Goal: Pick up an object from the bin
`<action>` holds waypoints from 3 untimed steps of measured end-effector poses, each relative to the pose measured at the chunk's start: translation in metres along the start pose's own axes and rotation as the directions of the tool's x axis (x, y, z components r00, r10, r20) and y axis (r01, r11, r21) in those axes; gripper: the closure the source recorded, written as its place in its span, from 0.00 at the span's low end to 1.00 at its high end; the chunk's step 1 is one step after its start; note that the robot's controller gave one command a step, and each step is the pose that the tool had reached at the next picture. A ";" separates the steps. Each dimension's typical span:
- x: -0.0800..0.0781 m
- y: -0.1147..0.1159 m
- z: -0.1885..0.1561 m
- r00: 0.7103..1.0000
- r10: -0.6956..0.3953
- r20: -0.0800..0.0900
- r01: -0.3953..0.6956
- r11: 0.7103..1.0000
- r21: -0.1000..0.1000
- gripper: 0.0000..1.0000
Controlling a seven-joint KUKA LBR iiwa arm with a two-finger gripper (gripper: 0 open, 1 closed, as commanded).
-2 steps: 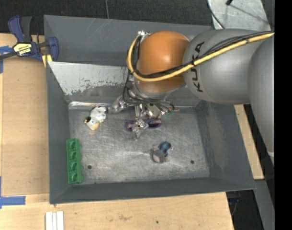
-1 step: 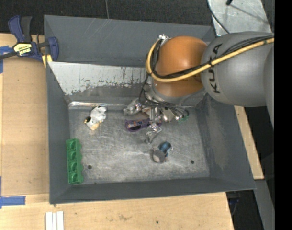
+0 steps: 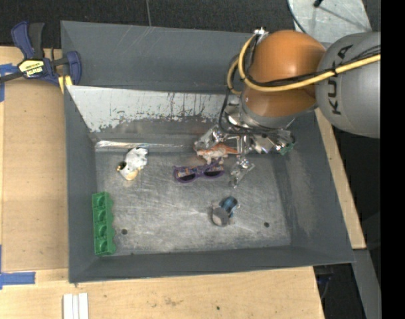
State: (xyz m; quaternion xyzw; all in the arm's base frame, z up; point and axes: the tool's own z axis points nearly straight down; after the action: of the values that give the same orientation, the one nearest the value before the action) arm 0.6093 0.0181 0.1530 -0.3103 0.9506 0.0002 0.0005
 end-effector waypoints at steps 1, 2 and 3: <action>0.004 0.004 0.076 0.955 0.296 0.023 -0.296 0.955 0.003 1.00; 0.004 0.004 0.076 0.954 0.297 0.023 -0.298 0.955 0.003 1.00; 0.004 0.004 0.076 0.954 0.298 0.023 -0.298 0.954 0.003 1.00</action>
Offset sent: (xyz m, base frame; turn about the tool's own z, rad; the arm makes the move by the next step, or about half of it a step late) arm 0.0000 0.0000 0.0000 0.0000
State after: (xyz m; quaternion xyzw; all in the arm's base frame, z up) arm 0.6036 0.0186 0.0772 -0.1633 0.9865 0.0008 0.0120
